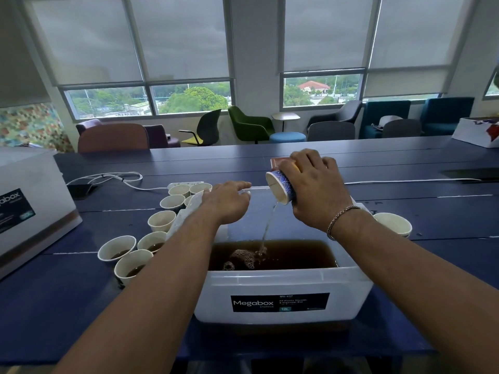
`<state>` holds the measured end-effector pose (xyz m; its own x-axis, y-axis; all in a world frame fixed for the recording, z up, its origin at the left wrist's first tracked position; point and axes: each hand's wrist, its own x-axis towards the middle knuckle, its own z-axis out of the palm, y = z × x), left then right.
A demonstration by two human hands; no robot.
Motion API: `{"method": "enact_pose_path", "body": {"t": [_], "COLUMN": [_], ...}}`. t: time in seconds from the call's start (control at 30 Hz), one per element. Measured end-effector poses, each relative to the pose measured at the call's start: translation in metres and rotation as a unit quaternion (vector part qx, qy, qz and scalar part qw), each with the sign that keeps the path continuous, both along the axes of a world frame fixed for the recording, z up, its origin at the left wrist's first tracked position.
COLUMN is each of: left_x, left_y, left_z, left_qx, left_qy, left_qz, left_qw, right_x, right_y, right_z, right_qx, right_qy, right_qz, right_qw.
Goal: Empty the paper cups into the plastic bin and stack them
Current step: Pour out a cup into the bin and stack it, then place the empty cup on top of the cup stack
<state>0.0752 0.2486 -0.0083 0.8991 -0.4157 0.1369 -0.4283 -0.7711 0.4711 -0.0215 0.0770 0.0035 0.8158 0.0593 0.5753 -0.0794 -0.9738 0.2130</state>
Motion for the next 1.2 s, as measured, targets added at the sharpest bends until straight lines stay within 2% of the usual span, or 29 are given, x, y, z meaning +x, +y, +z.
{"method": "enact_pose_path", "body": {"t": [0.07, 0.17, 0.23, 0.33, 0.4, 0.47, 0.57, 0.77, 1.0, 1.1, 1.2], "left_x": [0.0, -0.001, -0.003, -0.016, -0.028, -0.042, -0.056, -0.083, -0.092, -0.092, -0.086], "left_y": [0.0, 0.001, -0.003, -0.027, -0.047, -0.069, -0.106, -0.164, -0.201, -0.207, -0.203], "left_z": [0.001, 0.002, 0.005, 0.025, 0.04, 0.049, 0.047, 0.046, 0.031, 0.024, 0.022], "left_qx": [0.002, 0.001, -0.023, -0.137, -0.229, -0.27, -0.257, -0.241, -0.118, -0.097, -0.089], "left_qy": [-0.001, -0.003, -0.01, -0.006, 0.057, 0.123, 0.117, 0.076, 0.038, 0.049, 0.046], "left_qz": [0.0, -0.003, 0.003, 0.014, -0.017, -0.059, -0.107, -0.149, -0.17, -0.167, -0.164], "left_qw": [1.0, 1.0, 1.0, 0.99, 0.972, 0.953, 0.953, 0.956, 0.978, 0.98, 0.981], "right_x": [0.001, 0.0, 0.001, 0.001, -0.001, -0.009, -0.029, -0.064, -0.078, -0.081, -0.085], "right_y": [0.0, 0.002, -0.001, -0.013, -0.025, -0.04, -0.065, -0.109, -0.137, -0.15, -0.16], "right_z": [0.0, 0.0, -0.001, 0.006, 0.013, 0.021, 0.03, 0.032, 0.01, -0.009, -0.025], "right_qx": [-0.009, -0.013, 0.053, 0.197, 0.24, 0.287, 0.351, 0.366, 0.391, 0.423, 0.473], "right_qy": [-0.012, 0.022, 0.04, 0.029, 0.017, 0.014, -0.002, -0.018, 0.004, 0.034, 0.119], "right_qz": [0.007, 0.014, 0.026, 0.042, 0.028, 0.015, 0.006, -0.056, -0.111, -0.133, -0.164], "right_qw": [1.0, 1.0, 0.997, 0.979, 0.97, 0.958, 0.936, 0.929, 0.914, 0.896, 0.857]}}
